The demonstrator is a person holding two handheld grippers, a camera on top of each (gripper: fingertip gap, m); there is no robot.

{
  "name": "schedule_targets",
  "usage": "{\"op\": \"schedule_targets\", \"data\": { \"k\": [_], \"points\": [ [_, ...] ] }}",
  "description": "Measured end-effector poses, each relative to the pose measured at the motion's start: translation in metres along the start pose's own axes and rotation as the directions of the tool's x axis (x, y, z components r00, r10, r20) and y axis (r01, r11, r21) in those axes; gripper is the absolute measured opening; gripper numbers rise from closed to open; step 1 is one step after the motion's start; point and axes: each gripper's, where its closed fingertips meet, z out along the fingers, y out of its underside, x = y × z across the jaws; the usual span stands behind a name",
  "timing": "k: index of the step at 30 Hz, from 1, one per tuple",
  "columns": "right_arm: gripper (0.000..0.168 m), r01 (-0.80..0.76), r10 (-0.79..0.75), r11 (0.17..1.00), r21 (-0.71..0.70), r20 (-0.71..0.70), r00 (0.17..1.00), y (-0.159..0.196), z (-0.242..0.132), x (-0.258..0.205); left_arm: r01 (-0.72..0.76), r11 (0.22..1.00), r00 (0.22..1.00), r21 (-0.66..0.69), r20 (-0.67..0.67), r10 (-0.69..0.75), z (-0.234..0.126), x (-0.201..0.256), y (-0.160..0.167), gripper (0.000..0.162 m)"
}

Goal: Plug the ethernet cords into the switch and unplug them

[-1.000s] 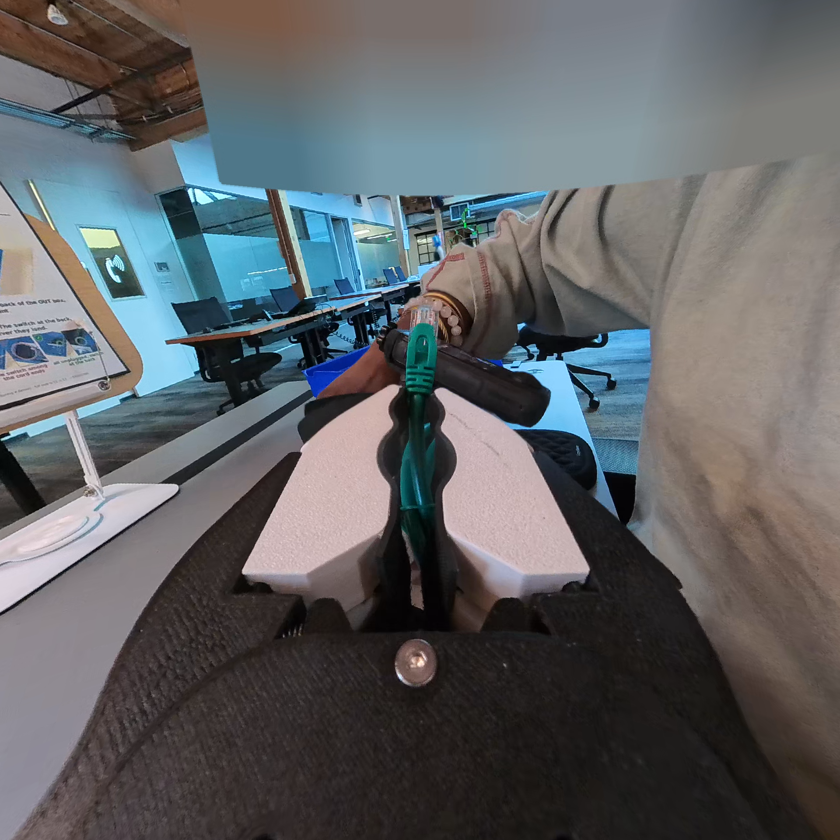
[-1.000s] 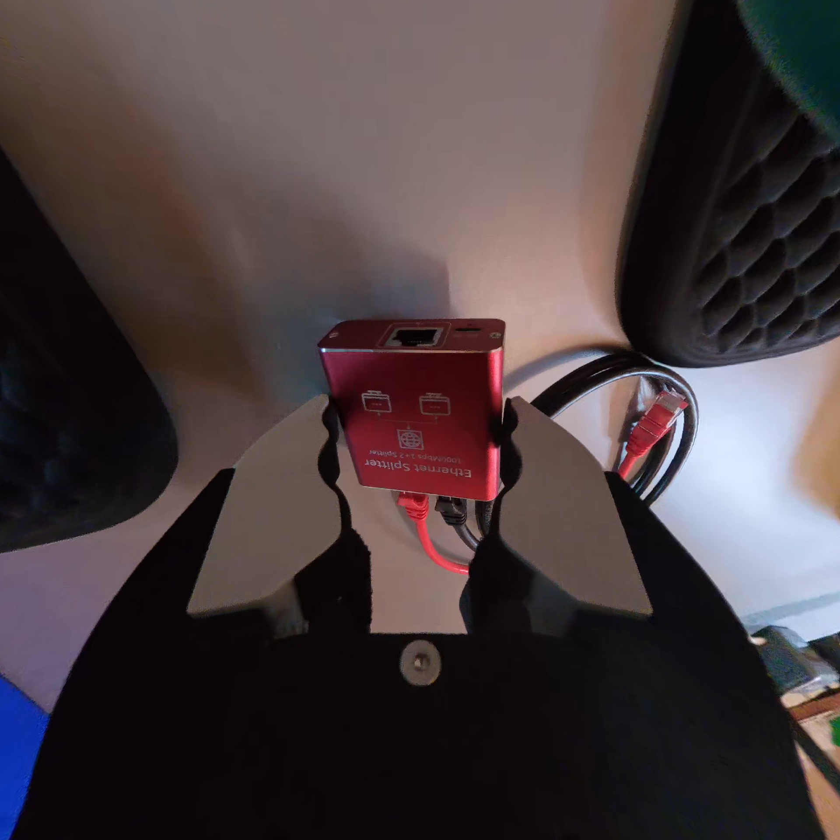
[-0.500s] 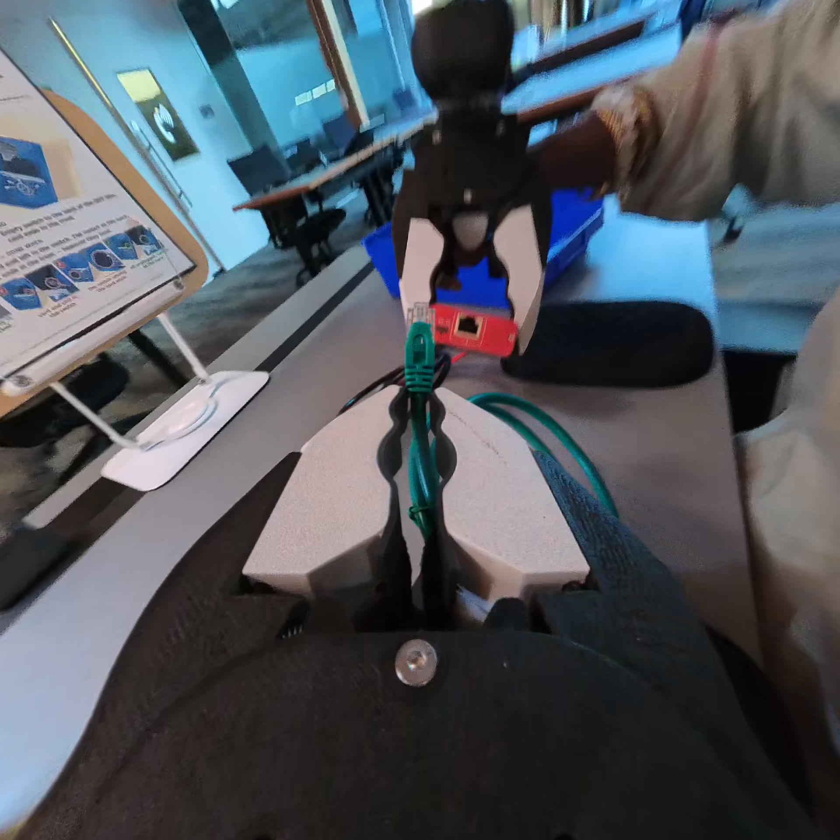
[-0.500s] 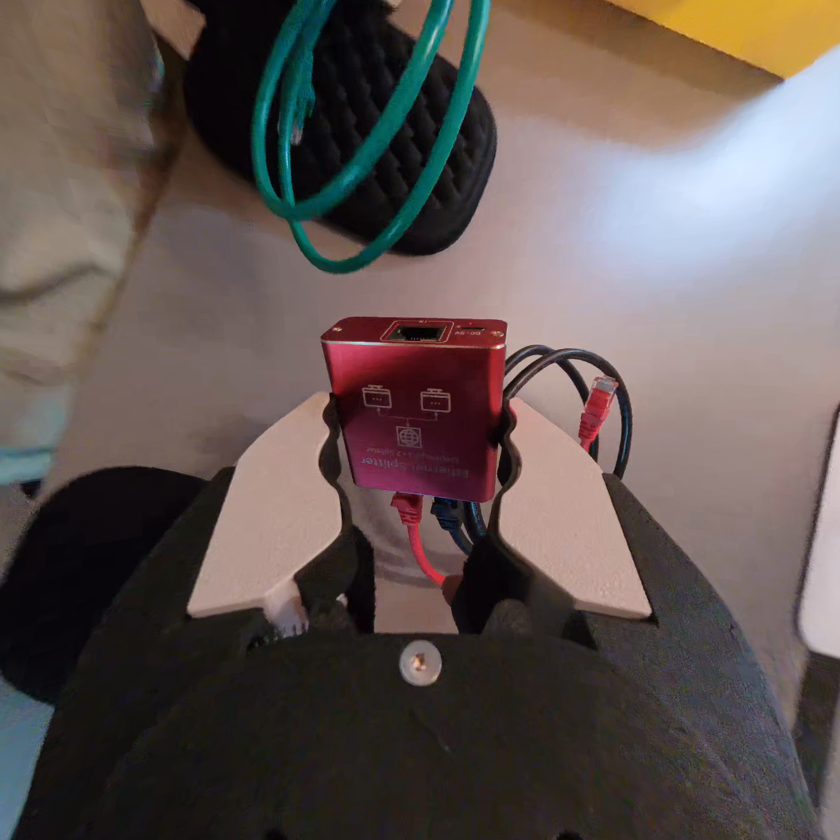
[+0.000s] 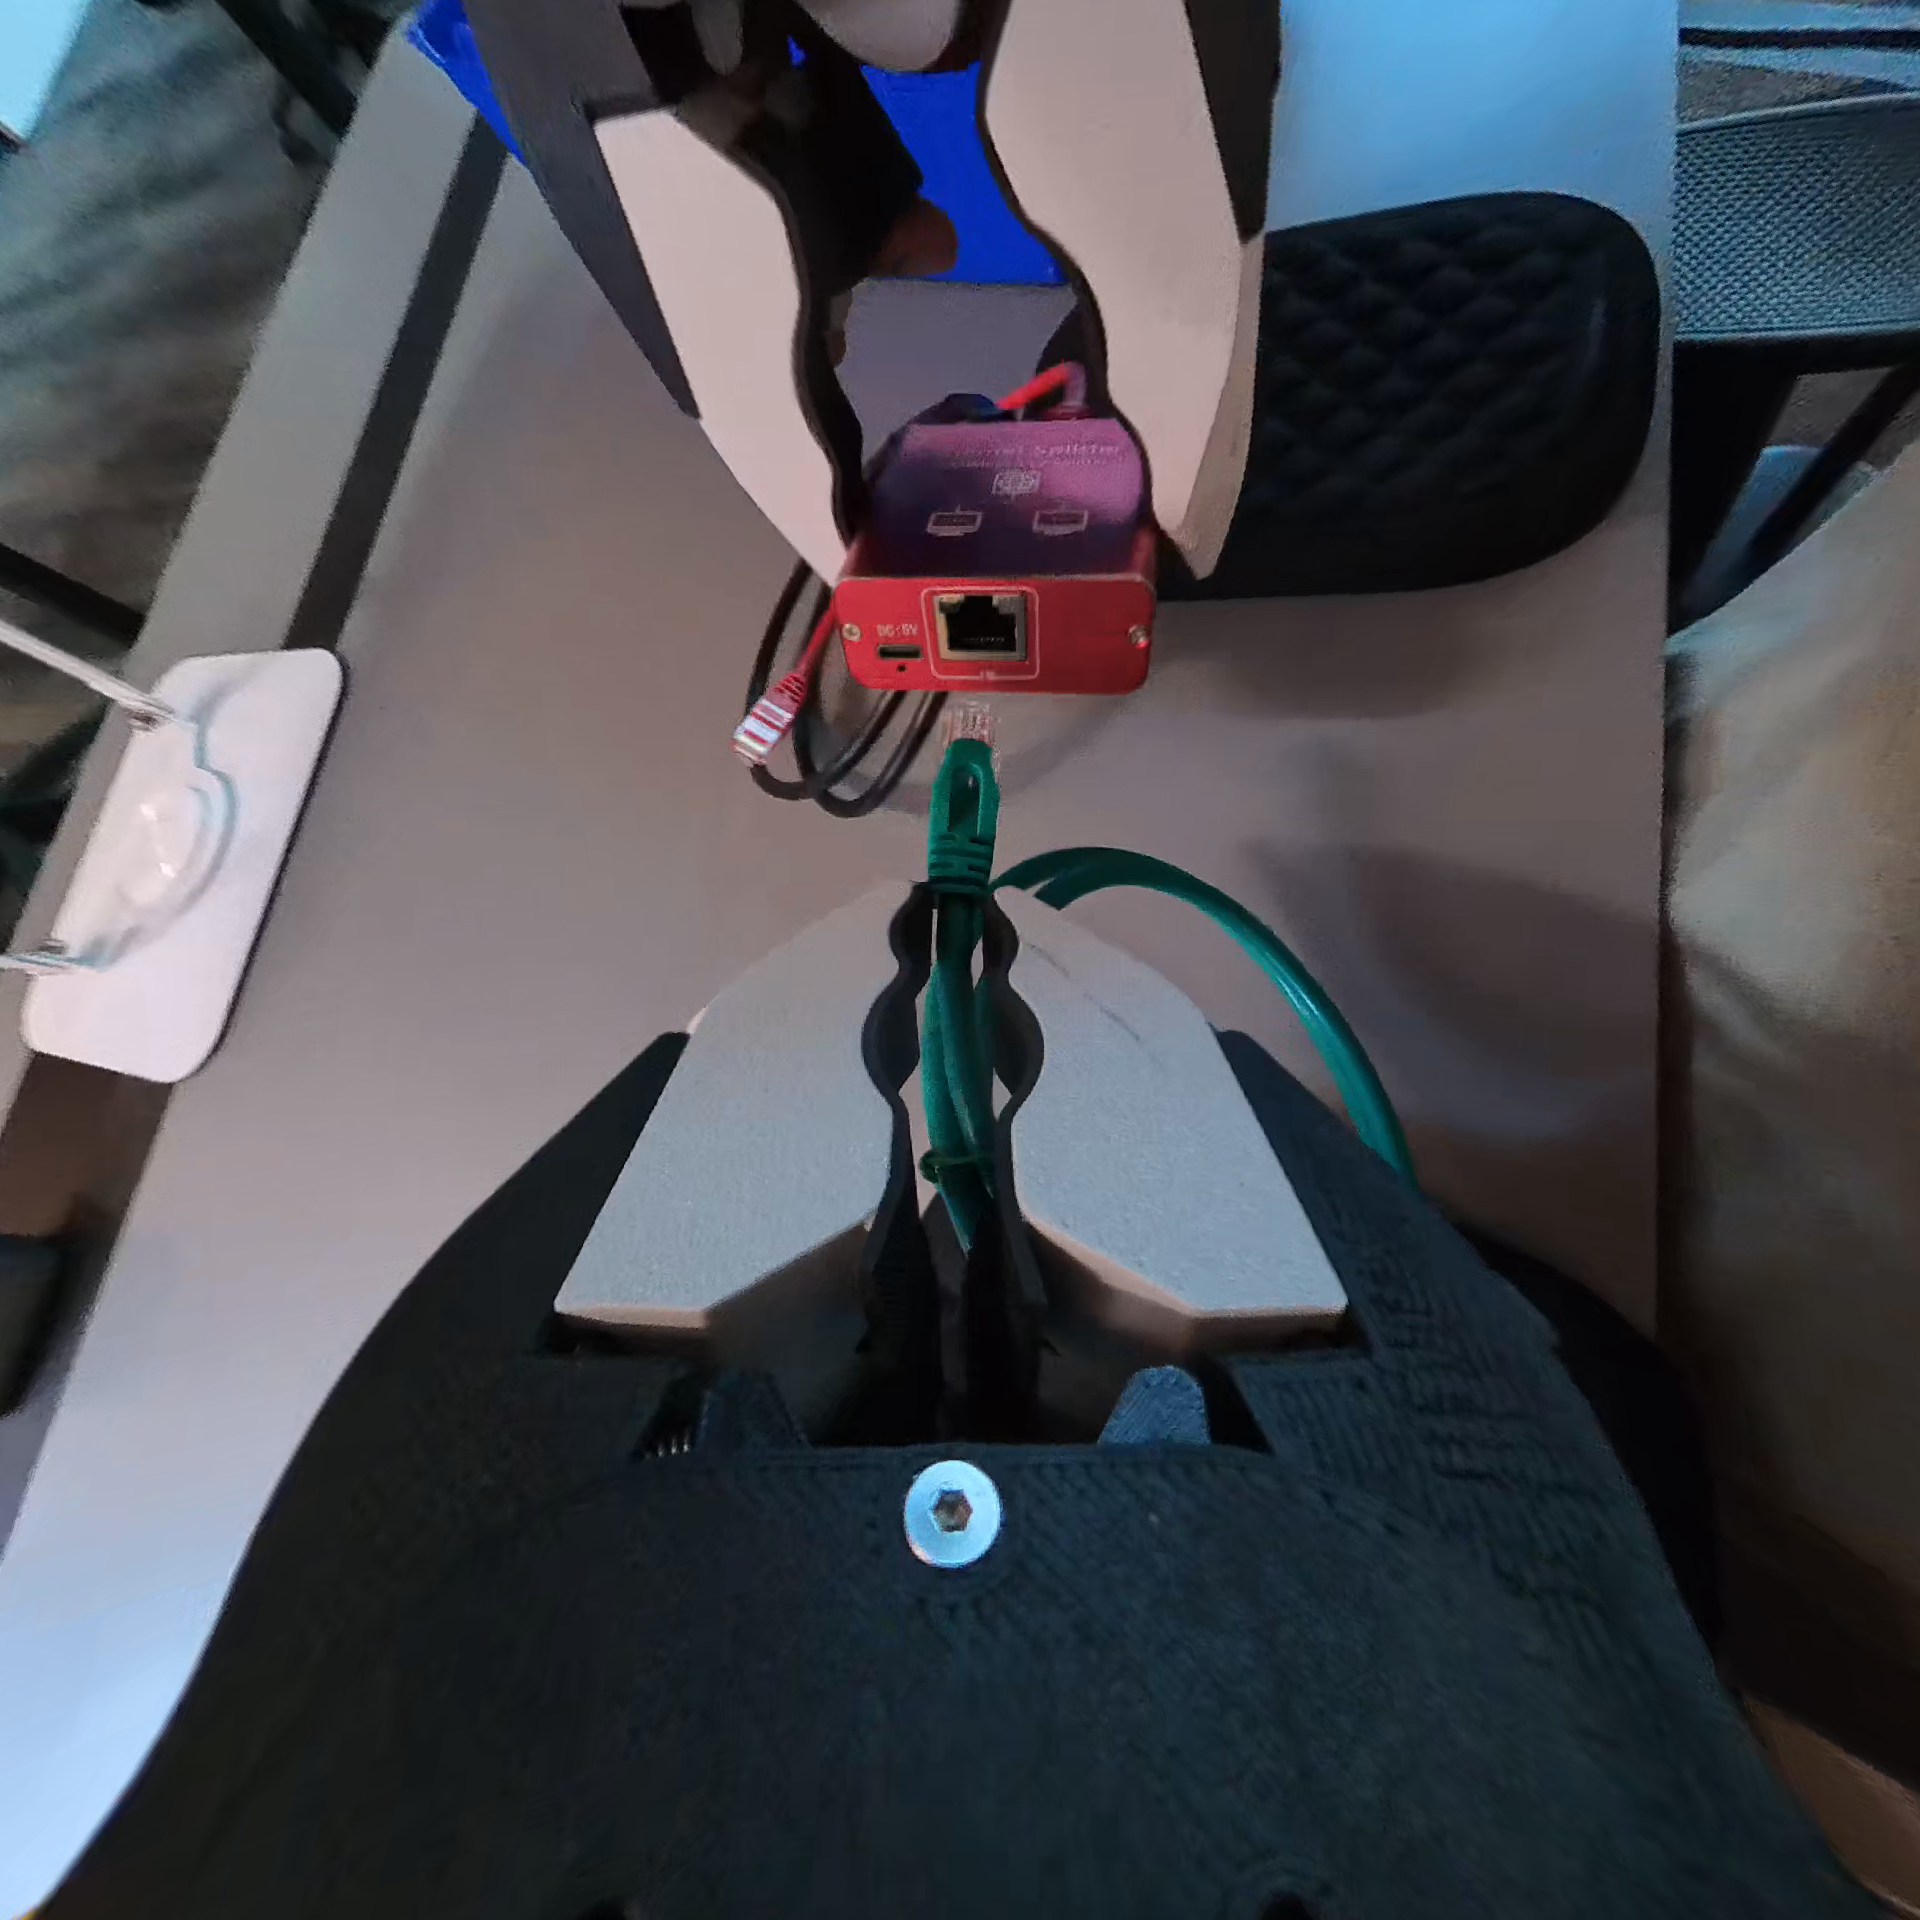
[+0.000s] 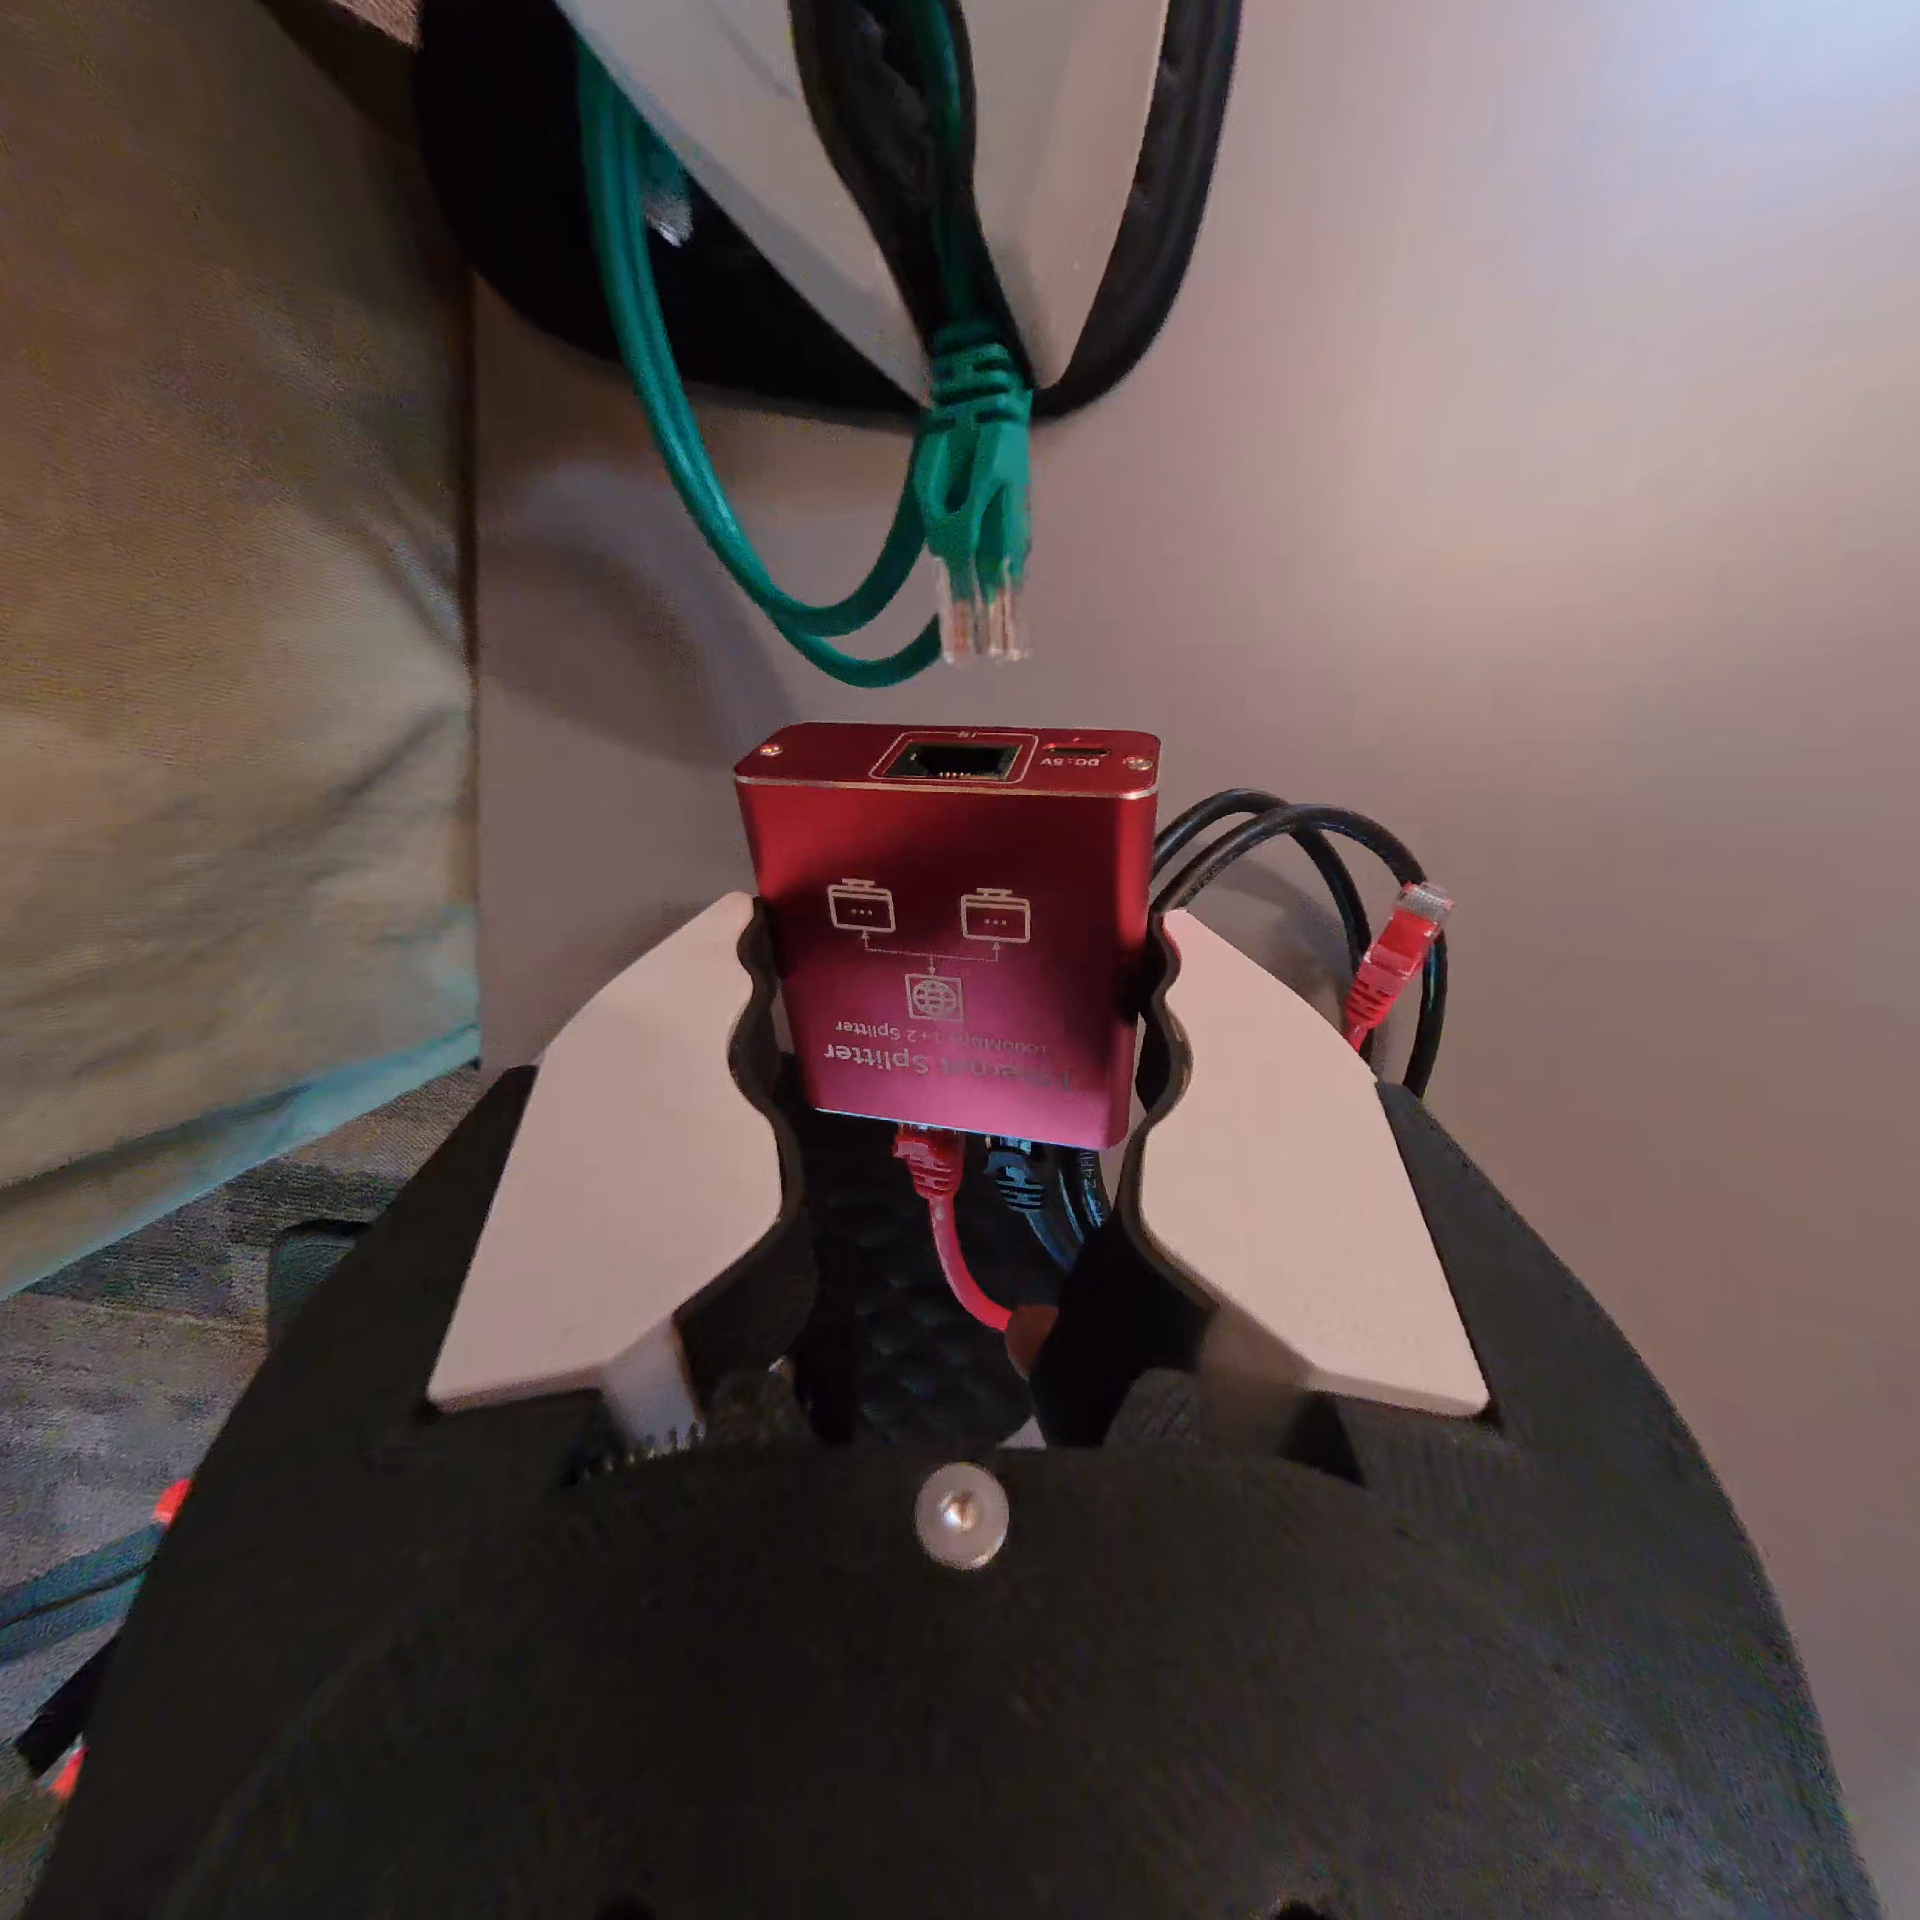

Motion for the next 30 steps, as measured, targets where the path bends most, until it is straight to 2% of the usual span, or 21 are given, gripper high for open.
{"op": "schedule_targets", "data": {
  "k": [6, 15, 30],
  "points": [
    [0.069, -0.016, 0.012, 0.995, -0.096, -0.04, 0.999, 0.009, 0.012, 0.008, 0.06, 0.993, 0.995, -0.106, -0.074, -0.068, 0.016, 0.009, 0.011, 0.009],
    [0.069, -0.028, 0.026, 0.992, -0.124, -0.016, 1.0, 0.01, 0.03, 0.012, 0.106, 0.991, 0.992, -0.077, -0.067, -0.111, 0.021, 0.006, 0.018, 0.009],
    [0.069, 0.007, -0.01, 0.995, -0.103, -0.025, 1.0, 0.007, 0.04, 0.012, 0.02, 0.999, 1.0, -0.028, -0.005, -0.02, 0.031, 0.006, 0.018, 0.009]
  ]
}}
